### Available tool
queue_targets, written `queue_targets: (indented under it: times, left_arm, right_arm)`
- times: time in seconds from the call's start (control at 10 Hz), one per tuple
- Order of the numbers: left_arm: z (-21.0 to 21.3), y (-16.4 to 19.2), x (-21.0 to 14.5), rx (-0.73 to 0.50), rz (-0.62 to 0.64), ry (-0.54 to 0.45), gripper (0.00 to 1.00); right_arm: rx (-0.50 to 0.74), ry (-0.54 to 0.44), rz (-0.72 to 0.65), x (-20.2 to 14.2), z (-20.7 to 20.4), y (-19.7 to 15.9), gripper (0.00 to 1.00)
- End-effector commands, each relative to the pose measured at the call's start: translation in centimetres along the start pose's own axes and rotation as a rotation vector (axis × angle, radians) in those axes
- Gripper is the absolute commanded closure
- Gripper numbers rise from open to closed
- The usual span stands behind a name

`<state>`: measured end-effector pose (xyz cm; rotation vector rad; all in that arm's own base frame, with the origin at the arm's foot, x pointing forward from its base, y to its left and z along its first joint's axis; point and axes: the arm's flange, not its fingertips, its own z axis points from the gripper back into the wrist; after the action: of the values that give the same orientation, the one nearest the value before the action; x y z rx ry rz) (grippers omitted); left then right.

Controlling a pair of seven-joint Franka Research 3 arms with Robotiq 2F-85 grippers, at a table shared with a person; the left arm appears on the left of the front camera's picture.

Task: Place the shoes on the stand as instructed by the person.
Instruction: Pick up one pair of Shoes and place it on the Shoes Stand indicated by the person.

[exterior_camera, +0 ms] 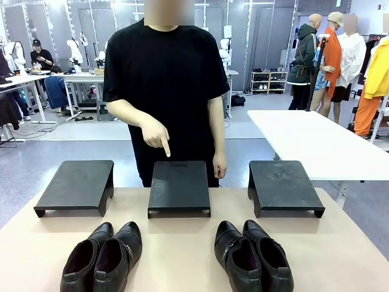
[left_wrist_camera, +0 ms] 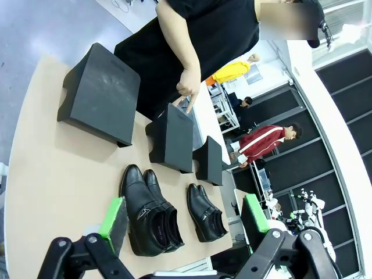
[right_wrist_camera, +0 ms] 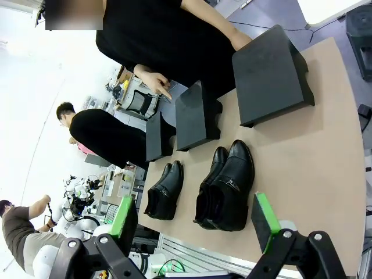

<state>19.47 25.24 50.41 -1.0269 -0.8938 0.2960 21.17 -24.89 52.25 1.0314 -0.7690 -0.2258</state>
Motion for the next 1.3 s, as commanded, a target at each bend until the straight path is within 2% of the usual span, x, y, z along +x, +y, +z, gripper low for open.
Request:
queue_targets:
  times: [0.0,0.2,0.3,0.5,0.6,0.7,0.9,1.1,1.2]
  left_arm:
    - [0.0,0.0,0.1,-0.018,-0.01,-0.004,0.0]
    - [0.0,0.0,0.0,0.0,0.0,0.0,0.0]
    - [-1.4,-1.5,0.7,0.02,-0.009,0.08,0.0]
    - [-6.2,-7.4,1.9,0.108,-0.109,0.233,0.0]
    - [-9.0,-10.6,2.0,0.137,-0.109,0.265,0.0]
    - [-11.7,-13.7,1.6,0.169,-0.161,0.338,0.0]
    - [-16.7,-18.2,-0.2,0.254,-0.242,0.46,0.0]
    - [-20.8,-20.6,-3.2,0.295,-0.292,0.576,0.0]
    - [-22.7,-21.4,-5.1,0.371,-0.347,0.633,0.0]
  right_arm:
    - [0.007,-0.004,0.01,0.1,0.1,0.0,0.0]
    - [0.007,-0.004,0.01,0.1,0.1,0.0,0.0]
    - [0.007,-0.004,0.01,0.1,0.1,0.0,0.0]
    - [0.007,-0.004,0.01,0.1,0.1,0.0,0.0]
    - [0.007,-0.004,0.01,0.1,0.1,0.0,0.0]
    - [0.007,-0.004,0.01,0.1,0.1,0.0,0.0]
    - [0.007,-0.004,0.01,0.1,0.1,0.0,0.0]
    - [0.007,-0.004,0.01,0.1,0.1,0.0,0.0]
    - [0.007,-0.004,0.01,0.1,0.1,0.0,0.0]
